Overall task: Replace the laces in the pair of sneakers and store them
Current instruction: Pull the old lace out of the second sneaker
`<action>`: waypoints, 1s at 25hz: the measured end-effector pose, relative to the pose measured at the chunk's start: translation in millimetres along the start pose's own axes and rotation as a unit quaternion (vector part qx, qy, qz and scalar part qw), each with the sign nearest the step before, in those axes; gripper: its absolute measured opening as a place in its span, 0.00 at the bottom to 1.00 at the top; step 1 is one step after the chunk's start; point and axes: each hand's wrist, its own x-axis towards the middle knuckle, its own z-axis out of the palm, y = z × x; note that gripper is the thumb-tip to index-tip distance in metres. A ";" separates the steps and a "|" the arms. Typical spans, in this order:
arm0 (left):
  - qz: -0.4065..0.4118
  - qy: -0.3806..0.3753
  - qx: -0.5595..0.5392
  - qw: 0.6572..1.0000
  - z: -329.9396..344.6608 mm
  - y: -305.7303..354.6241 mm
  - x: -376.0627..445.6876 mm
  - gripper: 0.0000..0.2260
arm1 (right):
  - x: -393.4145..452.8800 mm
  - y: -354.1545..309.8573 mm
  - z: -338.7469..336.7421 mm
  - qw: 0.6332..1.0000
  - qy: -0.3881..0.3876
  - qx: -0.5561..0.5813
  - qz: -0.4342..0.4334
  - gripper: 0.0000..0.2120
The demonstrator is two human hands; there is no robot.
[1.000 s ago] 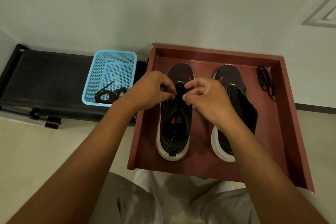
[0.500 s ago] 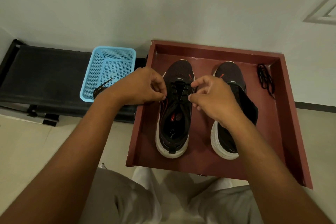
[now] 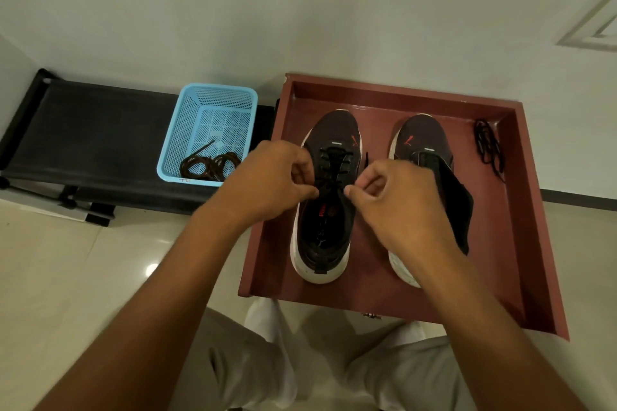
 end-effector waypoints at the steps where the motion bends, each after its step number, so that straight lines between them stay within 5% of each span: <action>1: -0.001 0.011 0.002 1.000 6.6 1.5 -4.6 0.06 | -4.0 0.5 4.0 1.000 -0.009 -0.005 -0.004 0.07; 25: -0.093 0.086 -0.088 0.988 23.1 2.6 -13.0 0.08 | -1.7 12.0 20.6 1.000 0.009 -0.023 0.016 0.07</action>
